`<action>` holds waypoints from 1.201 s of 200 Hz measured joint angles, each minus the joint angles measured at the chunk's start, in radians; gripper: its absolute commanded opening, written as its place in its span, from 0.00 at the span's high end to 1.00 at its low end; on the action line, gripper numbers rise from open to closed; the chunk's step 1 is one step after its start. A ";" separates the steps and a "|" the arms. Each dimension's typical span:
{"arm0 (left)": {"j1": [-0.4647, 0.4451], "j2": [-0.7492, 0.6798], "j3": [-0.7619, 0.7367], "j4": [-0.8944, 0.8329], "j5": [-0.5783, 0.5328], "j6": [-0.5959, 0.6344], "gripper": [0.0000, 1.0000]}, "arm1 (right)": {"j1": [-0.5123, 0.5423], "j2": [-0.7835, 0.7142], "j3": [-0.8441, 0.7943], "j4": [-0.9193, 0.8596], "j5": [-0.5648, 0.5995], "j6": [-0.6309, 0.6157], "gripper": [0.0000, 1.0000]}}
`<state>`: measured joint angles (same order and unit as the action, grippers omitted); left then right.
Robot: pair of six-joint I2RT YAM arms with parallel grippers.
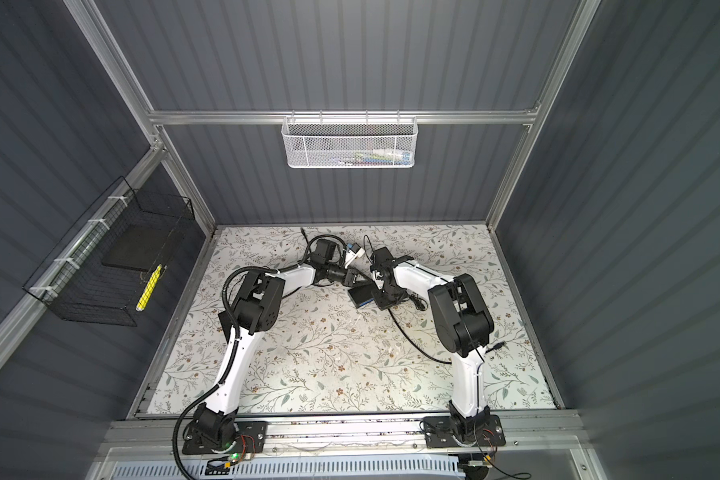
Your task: Insert the plug into the switch port
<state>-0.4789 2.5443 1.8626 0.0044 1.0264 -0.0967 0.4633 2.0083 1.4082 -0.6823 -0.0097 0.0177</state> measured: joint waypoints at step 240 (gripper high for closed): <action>-0.030 0.058 0.053 0.143 0.017 -0.072 0.71 | 0.029 0.011 0.000 0.000 0.078 0.089 1.00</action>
<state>-0.5091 2.6026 1.9152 0.1471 1.0431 -0.1692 0.4927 2.0197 1.4086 -0.6823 0.0685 0.1062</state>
